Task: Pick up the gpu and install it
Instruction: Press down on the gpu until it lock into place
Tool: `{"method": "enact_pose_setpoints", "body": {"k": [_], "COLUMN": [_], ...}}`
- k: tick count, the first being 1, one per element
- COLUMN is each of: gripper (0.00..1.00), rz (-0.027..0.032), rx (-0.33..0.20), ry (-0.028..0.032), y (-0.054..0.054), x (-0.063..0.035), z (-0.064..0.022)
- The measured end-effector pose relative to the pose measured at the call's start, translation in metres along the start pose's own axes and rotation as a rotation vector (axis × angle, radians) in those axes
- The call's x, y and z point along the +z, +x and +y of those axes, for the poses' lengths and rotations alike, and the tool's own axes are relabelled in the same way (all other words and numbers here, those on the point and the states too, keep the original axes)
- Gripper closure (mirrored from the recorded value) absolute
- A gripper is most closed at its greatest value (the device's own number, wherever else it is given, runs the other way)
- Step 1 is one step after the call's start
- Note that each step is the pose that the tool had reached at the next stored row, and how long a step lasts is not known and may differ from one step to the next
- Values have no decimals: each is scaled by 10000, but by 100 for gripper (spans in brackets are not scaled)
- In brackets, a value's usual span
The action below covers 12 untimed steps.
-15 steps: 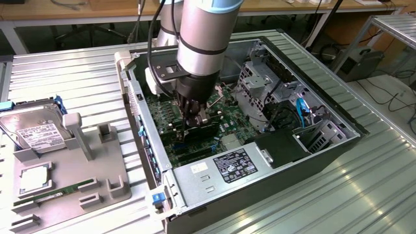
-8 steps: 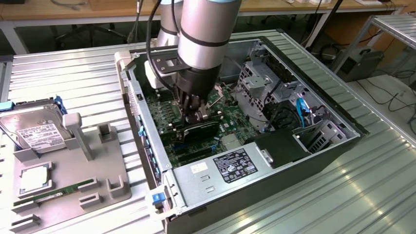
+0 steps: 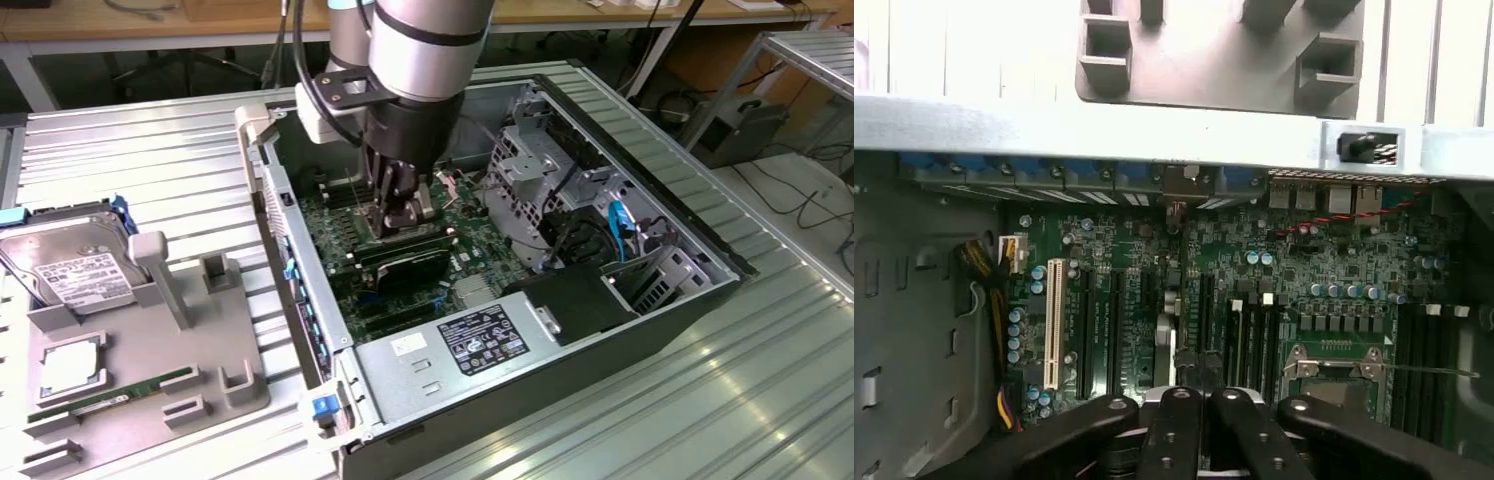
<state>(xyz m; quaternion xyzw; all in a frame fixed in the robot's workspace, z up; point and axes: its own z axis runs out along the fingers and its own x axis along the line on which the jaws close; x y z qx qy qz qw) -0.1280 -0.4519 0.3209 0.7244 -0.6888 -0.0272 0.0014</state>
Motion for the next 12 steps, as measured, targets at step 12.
{"method": "enact_pose_setpoints", "body": {"k": [12], "gripper": [89], "rz": [-1], "rx": [-1], "ry": [1], "y": [0], "x": [-7], "z": [0]}}
